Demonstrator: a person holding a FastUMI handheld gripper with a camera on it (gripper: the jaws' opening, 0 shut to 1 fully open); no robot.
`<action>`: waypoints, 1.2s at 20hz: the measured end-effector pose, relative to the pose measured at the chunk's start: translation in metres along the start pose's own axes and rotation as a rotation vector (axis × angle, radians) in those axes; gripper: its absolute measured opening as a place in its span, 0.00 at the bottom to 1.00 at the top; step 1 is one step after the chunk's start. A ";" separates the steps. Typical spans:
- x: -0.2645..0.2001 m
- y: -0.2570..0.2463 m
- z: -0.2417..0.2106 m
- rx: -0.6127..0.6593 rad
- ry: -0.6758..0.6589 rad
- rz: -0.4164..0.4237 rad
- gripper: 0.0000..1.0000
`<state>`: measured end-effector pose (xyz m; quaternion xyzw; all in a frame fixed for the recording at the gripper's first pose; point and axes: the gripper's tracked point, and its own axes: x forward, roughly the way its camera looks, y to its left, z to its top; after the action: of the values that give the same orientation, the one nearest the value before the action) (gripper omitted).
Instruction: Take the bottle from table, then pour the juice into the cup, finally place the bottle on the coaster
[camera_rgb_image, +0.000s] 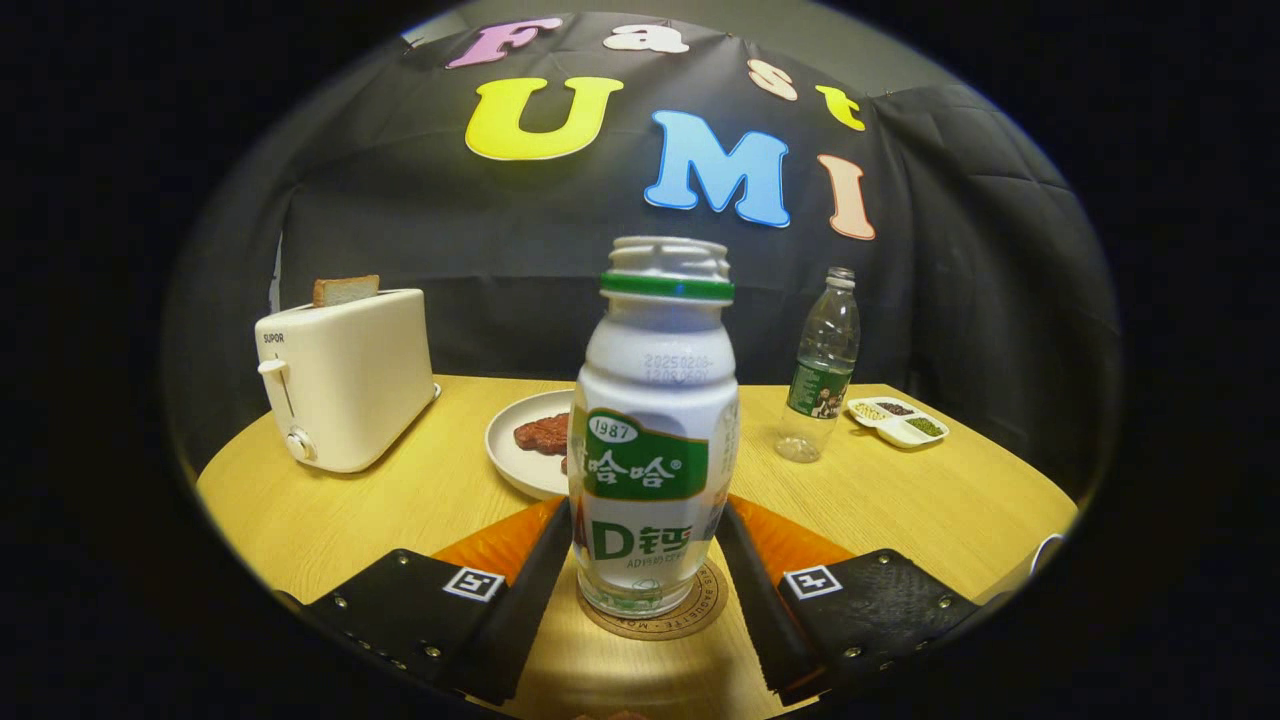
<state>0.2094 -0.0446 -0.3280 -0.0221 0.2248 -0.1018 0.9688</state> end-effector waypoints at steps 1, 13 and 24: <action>-0.005 0.000 0.005 0.001 -0.011 0.003 0.87; -0.114 0.000 0.104 0.066 -0.201 0.111 0.86; -0.230 -0.018 0.172 0.103 -0.350 0.200 0.86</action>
<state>0.0803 -0.0147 -0.0726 0.0328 0.0488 -0.0111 0.9982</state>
